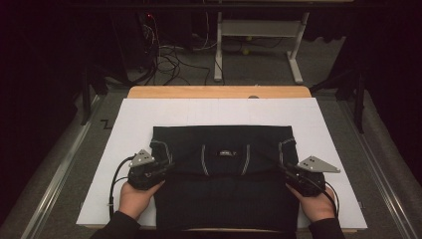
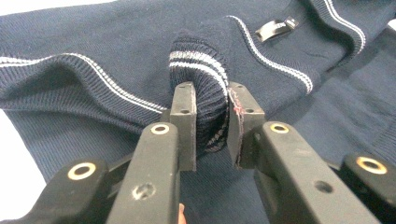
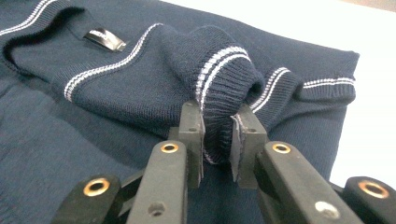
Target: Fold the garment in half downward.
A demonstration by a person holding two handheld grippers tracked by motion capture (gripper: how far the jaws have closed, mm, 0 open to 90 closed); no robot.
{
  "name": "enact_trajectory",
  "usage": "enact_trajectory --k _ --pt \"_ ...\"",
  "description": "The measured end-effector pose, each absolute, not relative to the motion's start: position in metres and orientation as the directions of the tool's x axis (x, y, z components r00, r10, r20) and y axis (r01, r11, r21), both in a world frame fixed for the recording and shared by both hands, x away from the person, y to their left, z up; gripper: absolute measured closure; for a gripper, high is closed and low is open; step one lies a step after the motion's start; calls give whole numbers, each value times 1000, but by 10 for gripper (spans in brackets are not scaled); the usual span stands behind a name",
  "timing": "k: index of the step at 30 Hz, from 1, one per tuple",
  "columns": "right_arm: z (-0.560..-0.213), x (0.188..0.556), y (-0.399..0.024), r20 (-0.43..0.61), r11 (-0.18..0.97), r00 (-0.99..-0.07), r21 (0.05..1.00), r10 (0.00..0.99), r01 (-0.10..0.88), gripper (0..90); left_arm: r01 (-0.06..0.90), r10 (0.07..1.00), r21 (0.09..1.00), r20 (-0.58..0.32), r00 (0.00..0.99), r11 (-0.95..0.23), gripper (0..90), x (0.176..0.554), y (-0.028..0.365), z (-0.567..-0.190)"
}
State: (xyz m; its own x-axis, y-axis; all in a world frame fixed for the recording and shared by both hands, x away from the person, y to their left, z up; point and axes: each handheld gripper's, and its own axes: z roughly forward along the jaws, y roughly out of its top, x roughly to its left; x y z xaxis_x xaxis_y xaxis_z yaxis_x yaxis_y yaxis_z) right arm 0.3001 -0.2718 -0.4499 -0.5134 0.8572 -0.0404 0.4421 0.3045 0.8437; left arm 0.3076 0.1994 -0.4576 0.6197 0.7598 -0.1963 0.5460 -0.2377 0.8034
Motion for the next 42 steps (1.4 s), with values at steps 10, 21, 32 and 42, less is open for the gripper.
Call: enact_trajectory --k 10,21,32,42 --pt "-458 285 -279 -11 296 -509 825 860 481 775 573 750 777 -211 627 -261 717 294 199 -464" --pt "-463 283 -282 9 293 -507 806 862 514 642 617 791 737 -191 581 -275 495 297 201 -475" --pt "-448 287 -289 22 210 -471 876 882 435 396 560 787 797 -190 587 -226 204 303 204 -466" --pt "-450 296 -269 13 247 -531 875 847 417 192 543 746 802 -197 636 -251 60 308 192 -463"
